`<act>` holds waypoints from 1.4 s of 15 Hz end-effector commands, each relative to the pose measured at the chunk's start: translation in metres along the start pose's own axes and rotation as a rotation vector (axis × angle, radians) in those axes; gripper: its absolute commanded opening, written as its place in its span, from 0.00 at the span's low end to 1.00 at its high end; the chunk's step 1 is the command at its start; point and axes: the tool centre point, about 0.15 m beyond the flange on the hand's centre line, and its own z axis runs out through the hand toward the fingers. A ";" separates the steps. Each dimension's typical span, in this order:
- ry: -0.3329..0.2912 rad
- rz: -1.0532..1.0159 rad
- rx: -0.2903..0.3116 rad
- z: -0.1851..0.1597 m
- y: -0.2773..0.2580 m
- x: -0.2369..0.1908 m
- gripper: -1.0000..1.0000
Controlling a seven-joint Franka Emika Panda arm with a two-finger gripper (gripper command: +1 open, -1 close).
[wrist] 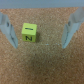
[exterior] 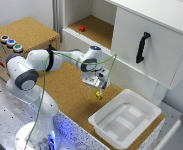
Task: Slide the yellow block towards the left
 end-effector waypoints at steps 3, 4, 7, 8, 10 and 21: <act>-0.034 0.039 0.083 0.038 0.017 0.050 0.00; -0.029 0.057 0.096 0.042 0.020 0.051 0.00; -0.019 0.100 0.123 0.052 0.026 0.060 0.00; -0.016 0.103 0.126 0.053 0.026 0.062 0.00; -0.001 0.089 0.139 0.054 0.021 0.065 0.00; -0.004 0.036 0.117 0.059 -0.025 0.076 0.00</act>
